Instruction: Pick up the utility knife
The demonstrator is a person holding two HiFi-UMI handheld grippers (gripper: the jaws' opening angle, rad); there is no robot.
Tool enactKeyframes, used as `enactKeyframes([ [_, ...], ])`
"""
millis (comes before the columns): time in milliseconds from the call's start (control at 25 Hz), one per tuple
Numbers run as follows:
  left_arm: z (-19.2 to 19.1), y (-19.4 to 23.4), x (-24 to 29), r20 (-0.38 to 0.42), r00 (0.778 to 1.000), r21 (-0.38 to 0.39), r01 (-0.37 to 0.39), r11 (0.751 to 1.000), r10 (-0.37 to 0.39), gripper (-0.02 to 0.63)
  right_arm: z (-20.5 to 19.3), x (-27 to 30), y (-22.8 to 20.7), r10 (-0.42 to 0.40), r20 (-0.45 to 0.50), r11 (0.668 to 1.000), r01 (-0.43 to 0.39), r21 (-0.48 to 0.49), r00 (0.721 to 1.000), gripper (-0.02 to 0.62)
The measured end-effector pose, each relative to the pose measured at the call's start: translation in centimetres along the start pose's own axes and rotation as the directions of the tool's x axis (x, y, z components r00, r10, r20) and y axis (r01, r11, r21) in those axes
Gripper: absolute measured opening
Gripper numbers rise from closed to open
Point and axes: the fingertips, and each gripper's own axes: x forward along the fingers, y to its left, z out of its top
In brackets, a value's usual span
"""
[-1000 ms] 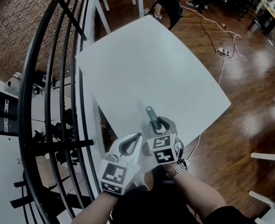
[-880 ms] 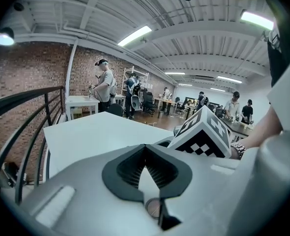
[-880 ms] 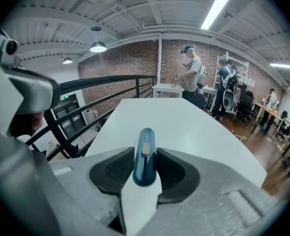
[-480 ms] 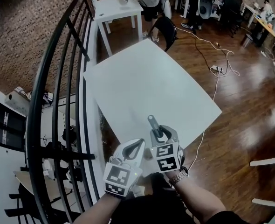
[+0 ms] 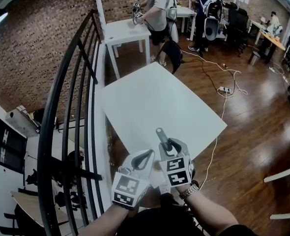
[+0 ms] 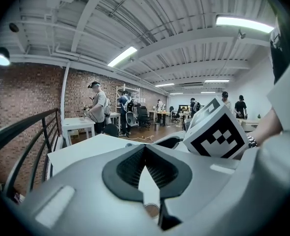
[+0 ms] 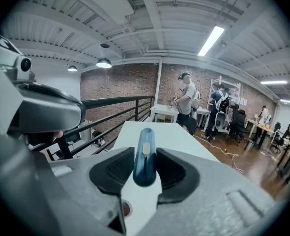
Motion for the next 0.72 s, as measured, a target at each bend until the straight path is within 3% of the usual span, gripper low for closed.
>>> enactKeyframes([
  [720, -0.6, -3.8, -8.3, 0.050, 0.997, 0.051, 0.048, 0.998, -0.050, 0.017, 1.4, -9.8, 4.7, -0.090, 0.118, 0.996, 0.090, 0.007, 0.989, 0.129],
])
